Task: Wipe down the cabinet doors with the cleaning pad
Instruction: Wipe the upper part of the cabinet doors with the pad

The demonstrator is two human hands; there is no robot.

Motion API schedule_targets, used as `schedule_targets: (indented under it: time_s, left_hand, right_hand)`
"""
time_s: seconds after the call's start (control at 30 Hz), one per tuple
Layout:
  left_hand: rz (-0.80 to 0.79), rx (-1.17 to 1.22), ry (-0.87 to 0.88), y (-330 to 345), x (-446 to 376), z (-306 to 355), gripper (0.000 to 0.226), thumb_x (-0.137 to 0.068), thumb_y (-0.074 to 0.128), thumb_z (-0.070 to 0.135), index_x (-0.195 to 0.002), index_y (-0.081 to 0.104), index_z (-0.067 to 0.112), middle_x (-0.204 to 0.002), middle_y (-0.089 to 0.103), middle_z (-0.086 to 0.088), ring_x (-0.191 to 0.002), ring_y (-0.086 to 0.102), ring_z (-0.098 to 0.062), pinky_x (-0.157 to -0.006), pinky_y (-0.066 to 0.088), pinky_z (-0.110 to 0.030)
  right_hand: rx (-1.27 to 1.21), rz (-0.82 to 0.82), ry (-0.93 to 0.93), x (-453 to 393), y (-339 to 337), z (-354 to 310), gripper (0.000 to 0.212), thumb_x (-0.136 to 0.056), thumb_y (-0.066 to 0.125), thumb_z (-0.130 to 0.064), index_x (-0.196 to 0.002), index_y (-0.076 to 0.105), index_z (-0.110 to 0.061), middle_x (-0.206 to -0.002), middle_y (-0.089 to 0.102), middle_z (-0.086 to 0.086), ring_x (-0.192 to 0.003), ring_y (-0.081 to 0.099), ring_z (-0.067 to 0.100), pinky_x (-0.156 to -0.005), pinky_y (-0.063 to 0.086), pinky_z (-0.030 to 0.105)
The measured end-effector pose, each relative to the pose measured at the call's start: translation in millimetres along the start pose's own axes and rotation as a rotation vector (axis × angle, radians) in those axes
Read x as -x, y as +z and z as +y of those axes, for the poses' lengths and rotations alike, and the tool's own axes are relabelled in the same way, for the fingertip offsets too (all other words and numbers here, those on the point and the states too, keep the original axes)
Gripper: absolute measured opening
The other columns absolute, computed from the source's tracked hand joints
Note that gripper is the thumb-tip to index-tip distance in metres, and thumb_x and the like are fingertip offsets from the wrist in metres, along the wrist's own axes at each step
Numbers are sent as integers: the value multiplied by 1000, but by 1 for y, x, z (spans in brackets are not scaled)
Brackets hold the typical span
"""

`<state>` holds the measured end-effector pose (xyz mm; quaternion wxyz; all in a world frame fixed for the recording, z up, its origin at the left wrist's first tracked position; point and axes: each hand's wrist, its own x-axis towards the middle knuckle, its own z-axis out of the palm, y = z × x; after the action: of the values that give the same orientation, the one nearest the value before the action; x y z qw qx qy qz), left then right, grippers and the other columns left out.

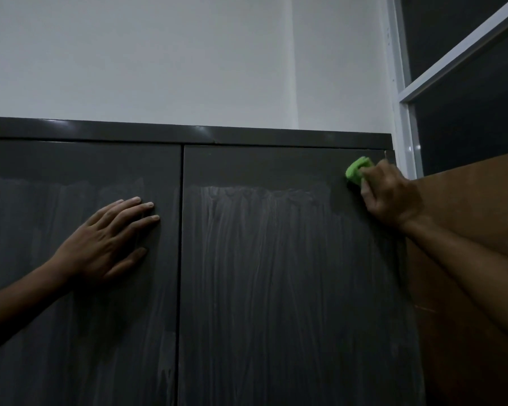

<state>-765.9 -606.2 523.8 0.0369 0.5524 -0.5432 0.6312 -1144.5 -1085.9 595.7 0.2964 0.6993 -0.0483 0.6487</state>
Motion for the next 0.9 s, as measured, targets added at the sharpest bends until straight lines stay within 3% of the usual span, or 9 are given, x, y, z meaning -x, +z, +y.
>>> schedule_targets:
  time_s: [0.07,0.1,0.2,0.27,0.43,0.57,0.6,0.77,0.9]
  left_hand:
    - [1,-2,-1,-1,0,-1,67,-101,43,50,-155,45,11,-165,38,-15,-158,25,-30,-132,12,-43]
    - [0,-3,0,-1,1,0,67,-101,43,50,-155,45,11,-165,38,-15,-158,24,-29,-132,11,-43]
    - [-10,-4,0,-2,0,0,67,-101,42,50,-155,46,11,-165,38,-15,-157,27,-31,-131,14,-45]
    - [-18,1,-5,-3,-1,2,66,-101,42,50,-155,45,12,-165,38,-15,-156,29,-33,-130,18,-48]
    - [-18,-3,-1,-1,1,-1,67,-102,41,51,-157,42,14,-166,36,-14,-158,25,-31,-131,15,-47]
    - [-16,-1,-5,1,2,-1,67,-102,41,52,-158,42,14,-167,35,-13,-158,25,-30,-131,17,-48]
    - [-14,0,-5,1,1,-1,68,-102,42,51,-158,42,14,-167,35,-13,-159,24,-30,-131,15,-47]
    - [-16,2,-14,0,1,-1,68,-100,42,51,-157,43,13,-166,36,-14,-158,24,-30,-132,9,-42]
    - [-16,5,-13,0,1,2,68,-100,43,51,-158,41,15,-166,36,-13,-157,28,-34,-131,14,-45]
  right_hand:
    - [13,55,226,-1,8,-20,34,-104,34,-39,-112,54,-13,-98,46,8,-79,47,24,-56,36,31]
    - [12,52,166,4,13,-30,34,-105,34,-40,-112,54,-14,-99,46,8,-79,46,22,-56,37,31]
    - [-43,-48,-457,25,14,-27,30,-105,42,-37,-117,56,-13,-101,51,12,-78,46,20,-58,43,30]
    - [-7,-111,-561,15,5,-6,28,-104,45,-34,-120,54,-14,-100,51,13,-76,48,21,-57,41,29]
    - [22,79,278,-6,14,-24,34,-105,34,-41,-115,52,-15,-99,46,9,-80,45,22,-60,35,30]
    - [38,1,-360,16,16,-24,25,-103,48,-34,-116,56,-14,-97,47,8,-76,41,19,-59,36,30]
    - [50,-19,-364,12,13,-12,24,-103,48,-32,-116,54,-14,-97,47,9,-76,43,21,-59,35,30]
    - [8,176,667,-27,12,0,28,-105,36,-38,-112,49,-14,-111,53,16,-91,56,34,-68,38,35]
    - [-46,178,807,-2,9,-17,29,-104,35,-39,-115,50,-16,-116,55,15,-91,55,30,-70,35,32]
